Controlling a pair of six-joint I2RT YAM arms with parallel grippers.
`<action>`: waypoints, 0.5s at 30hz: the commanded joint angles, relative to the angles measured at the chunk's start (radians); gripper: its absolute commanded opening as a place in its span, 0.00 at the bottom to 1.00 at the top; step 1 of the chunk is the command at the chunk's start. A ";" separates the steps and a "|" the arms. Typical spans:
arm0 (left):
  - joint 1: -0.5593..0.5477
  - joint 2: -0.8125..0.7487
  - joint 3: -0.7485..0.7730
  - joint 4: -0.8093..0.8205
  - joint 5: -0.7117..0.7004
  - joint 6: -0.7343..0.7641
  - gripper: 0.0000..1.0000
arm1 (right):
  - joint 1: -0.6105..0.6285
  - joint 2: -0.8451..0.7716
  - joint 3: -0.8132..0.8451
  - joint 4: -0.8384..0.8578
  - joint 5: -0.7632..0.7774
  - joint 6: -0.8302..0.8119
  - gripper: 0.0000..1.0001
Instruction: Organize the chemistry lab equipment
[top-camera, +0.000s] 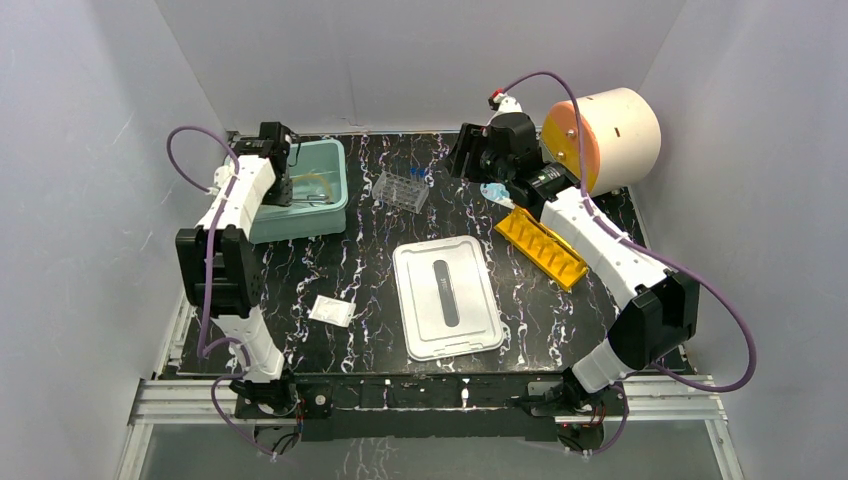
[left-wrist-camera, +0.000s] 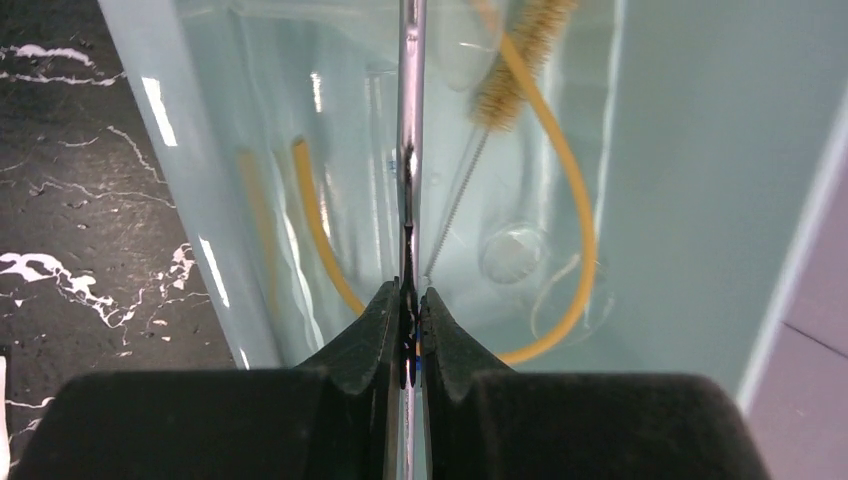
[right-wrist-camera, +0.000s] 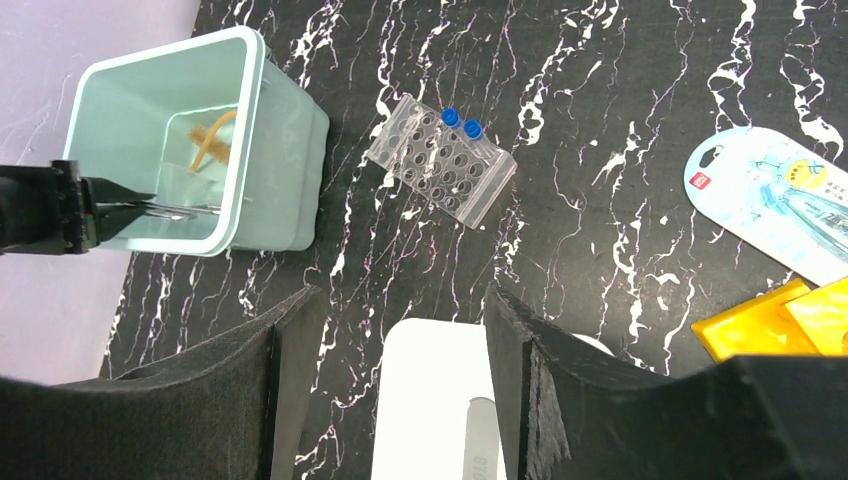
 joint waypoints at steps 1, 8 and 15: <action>0.008 0.077 0.033 -0.081 0.019 -0.105 0.00 | -0.006 -0.054 -0.006 0.047 0.008 -0.035 0.68; 0.011 0.125 0.012 -0.051 0.039 -0.124 0.00 | -0.006 -0.060 -0.004 0.053 -0.002 -0.050 0.68; 0.019 0.152 0.016 -0.028 0.039 -0.088 0.10 | -0.006 -0.062 -0.006 0.053 0.003 -0.056 0.68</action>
